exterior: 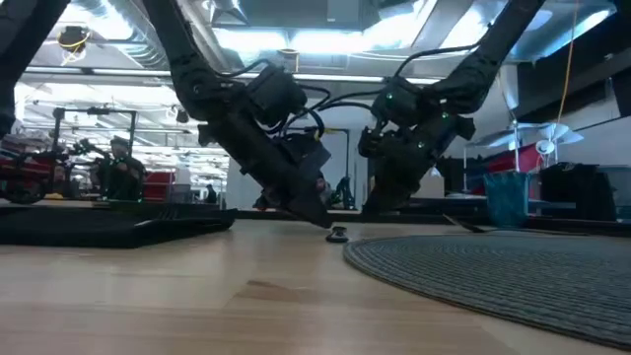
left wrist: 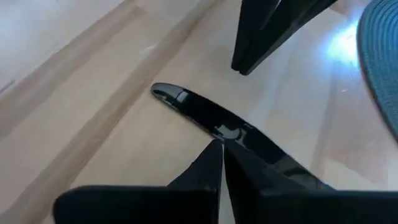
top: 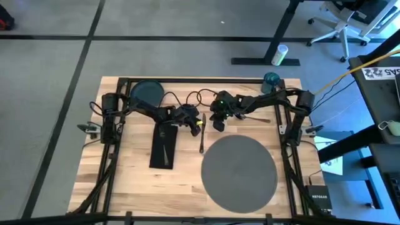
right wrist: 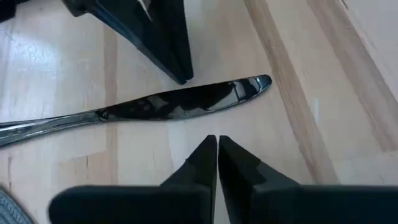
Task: Set table place
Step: Put the black knife on the gray table mat
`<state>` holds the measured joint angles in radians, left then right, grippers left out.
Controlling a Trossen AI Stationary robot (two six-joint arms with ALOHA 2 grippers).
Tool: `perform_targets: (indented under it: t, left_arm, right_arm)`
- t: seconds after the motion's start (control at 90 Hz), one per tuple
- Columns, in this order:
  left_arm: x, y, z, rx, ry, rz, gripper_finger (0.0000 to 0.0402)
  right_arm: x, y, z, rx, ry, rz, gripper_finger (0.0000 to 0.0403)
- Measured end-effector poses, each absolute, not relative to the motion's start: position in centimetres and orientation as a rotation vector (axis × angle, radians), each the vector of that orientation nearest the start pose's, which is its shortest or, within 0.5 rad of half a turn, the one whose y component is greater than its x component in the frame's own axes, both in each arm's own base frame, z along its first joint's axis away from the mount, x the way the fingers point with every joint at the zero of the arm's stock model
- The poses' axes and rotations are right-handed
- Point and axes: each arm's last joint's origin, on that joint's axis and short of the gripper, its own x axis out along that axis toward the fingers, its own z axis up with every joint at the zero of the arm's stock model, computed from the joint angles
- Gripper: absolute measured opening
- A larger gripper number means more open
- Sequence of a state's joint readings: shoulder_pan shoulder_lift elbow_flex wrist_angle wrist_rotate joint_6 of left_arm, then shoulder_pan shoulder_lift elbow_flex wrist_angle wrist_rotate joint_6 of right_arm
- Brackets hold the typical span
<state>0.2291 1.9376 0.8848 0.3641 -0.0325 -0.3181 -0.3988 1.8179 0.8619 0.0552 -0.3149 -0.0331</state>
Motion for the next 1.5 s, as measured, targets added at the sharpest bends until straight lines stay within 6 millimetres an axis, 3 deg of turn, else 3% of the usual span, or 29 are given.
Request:
perform_targets:
  t: [0.344, 0.511, 0.789, 0.933, 1.267, 1.5]
  left_arm:
    - [35.3, 8.7, 10.6, -0.518, 0.618, 0.346, 0.0]
    - [35.1, 9.3, 10.6, -0.531, 0.612, 0.365, 0.0]
    - [35.2, 9.4, 10.1, -0.568, 0.61, 0.383, 0.0]
    - [35.3, 9.1, 9.9, -0.575, 0.616, 0.381, 0.0]
    - [35.2, 9.2, 9.9, -0.581, 0.624, 0.373, 0.0]
    - [35.3, 9.4, 8.5, -0.597, 0.649, 0.385, 0.0]
  right_arm:
    - [31.2, -12.1, 12.0, 0.392, 0.838, -0.092, 0.0002]
    - [31.3, -12.1, 12.0, 0.469, 0.824, -0.123, 0.0028]
    - [33.2, -12.7, 8.4, 0.696, 0.715, -0.075, 0.0056]
    - [33.3, -12.7, 7.8, 0.708, 0.713, -0.111, 0.0056]
    - [33.0, -12.6, 8.7, 0.74, 0.725, -0.116, 0.0056]
    - [32.5, -12.5, 8.2, 0.73, 0.794, -0.165, 0.0056]
